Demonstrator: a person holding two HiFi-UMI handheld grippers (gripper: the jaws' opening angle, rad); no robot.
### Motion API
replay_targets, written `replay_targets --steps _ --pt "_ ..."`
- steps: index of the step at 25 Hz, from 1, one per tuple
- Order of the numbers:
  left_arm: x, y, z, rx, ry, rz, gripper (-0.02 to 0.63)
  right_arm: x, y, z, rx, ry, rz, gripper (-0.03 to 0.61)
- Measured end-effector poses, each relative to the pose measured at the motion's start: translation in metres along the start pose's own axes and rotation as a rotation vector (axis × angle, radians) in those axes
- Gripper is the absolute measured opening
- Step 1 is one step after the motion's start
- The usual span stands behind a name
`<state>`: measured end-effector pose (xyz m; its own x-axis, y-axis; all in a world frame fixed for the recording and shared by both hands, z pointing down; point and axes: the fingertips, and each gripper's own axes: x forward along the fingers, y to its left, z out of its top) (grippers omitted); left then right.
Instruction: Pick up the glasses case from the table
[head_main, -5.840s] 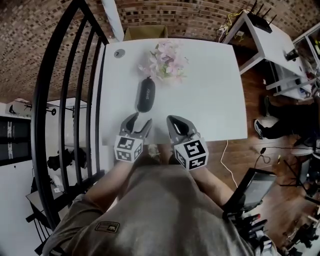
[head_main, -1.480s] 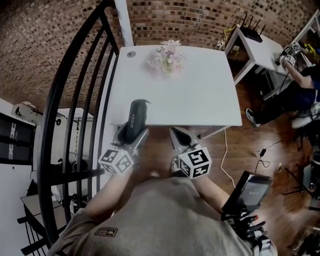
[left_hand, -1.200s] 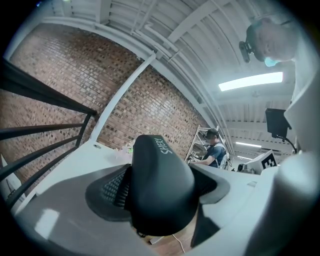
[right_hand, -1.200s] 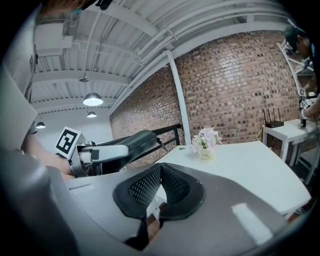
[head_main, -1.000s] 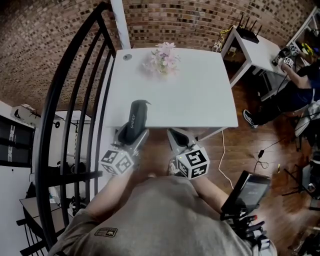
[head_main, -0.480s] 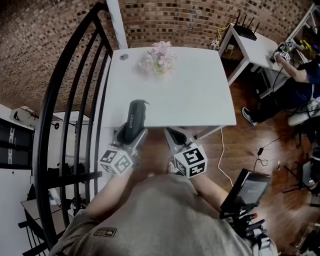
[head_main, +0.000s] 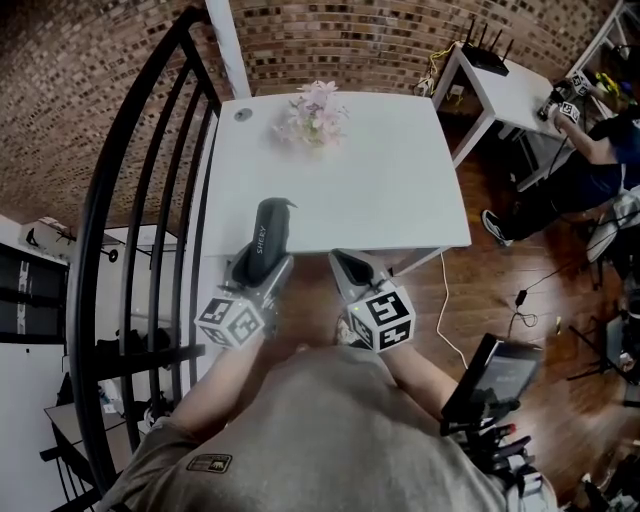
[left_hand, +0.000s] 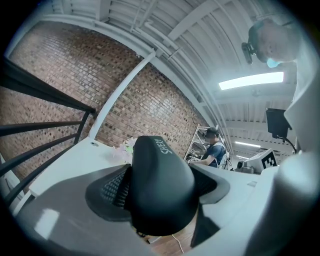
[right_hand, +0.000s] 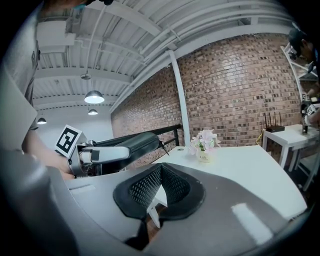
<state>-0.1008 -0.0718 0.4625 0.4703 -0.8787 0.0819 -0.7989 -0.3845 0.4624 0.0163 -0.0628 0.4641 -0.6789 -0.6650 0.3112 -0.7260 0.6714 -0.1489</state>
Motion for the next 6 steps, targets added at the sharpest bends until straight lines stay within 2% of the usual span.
replay_targets --steps 6 --pt "-0.0015 0.0055 0.0033 0.012 0.001 0.009 0.357 0.0049 0.0000 0.0056 -0.015 -0.007 0.007 0.009"
